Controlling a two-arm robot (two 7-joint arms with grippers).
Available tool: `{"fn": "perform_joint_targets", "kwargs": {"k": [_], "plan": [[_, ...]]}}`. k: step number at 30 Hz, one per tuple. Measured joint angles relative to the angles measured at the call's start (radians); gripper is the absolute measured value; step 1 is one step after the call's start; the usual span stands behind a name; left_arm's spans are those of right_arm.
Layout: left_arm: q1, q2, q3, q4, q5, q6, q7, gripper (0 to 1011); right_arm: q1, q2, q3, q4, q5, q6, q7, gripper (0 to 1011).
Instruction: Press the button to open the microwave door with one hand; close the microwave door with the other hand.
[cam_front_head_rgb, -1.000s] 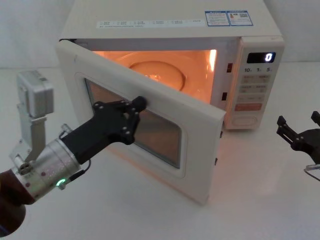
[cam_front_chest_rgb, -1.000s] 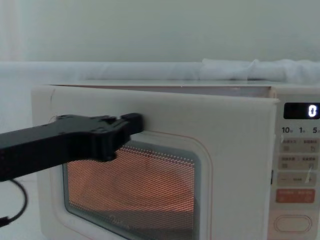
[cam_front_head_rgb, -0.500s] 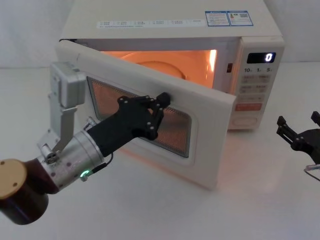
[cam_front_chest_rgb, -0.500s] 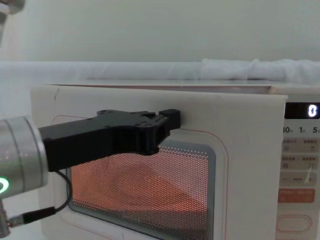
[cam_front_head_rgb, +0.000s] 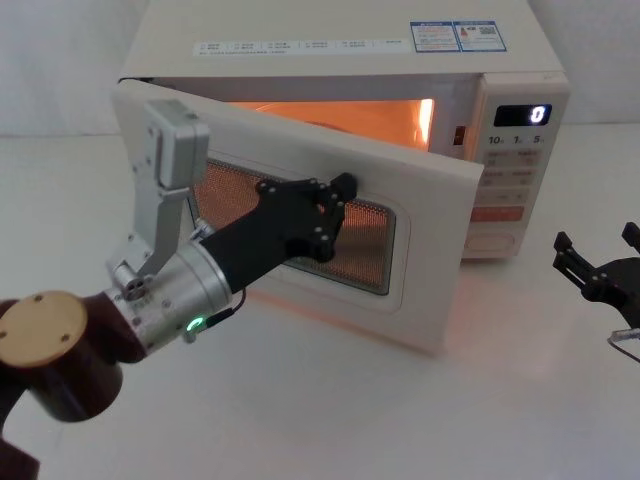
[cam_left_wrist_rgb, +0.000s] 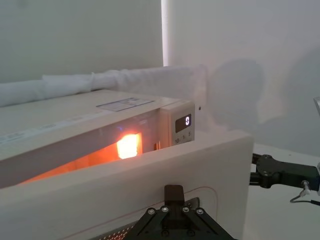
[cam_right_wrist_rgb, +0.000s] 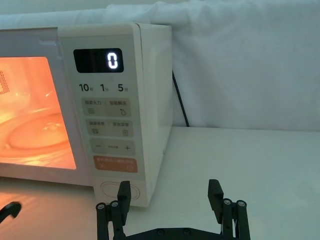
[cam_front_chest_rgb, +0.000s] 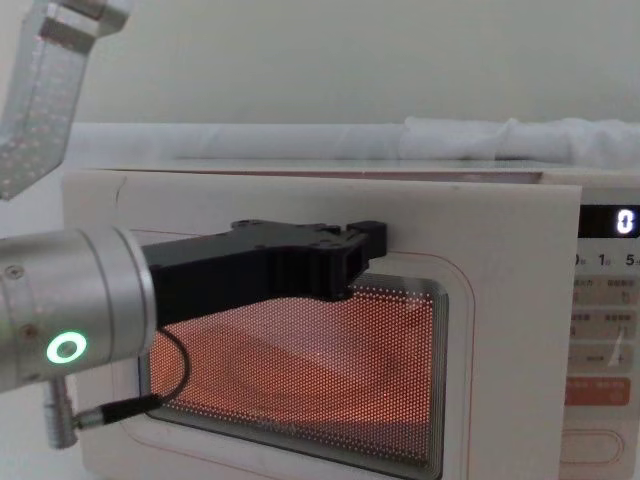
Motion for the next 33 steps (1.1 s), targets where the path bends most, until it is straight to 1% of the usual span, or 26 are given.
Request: {"fn": "perform_joint_targets", "kwargs": {"k": [5,12,16,23,29,33], "plan": [[-0.042,-0.016,0.024,0.029,0.008,0.004,-0.014,0,0.000,0.000,0.000,0.000,0.000,0.000,0.000,1000],[-0.100,-0.051,0.059,0.078,0.018,0.005,-0.028,0,0.000,0.000,0.000,0.000,0.000,0.000,0.000,1000],[-0.137,-0.077,0.081,0.115,0.027,0.004,-0.034,0,0.000,0.000,0.000,0.000,0.000,0.000,0.000,1000],[-0.184,-0.116,0.109,0.171,0.043,0.003,-0.037,0,0.000,0.000,0.000,0.000,0.000,0.000,0.000,1000],[-0.212,-0.137,0.126,0.200,0.069,0.010,-0.024,0,0.000,0.000,0.000,0.000,0.000,0.000,0.000,1000],[-0.223,-0.147,0.131,0.207,0.092,0.032,0.001,0,0.000,0.000,0.000,0.000,0.000,0.000,0.000,1000]]}}
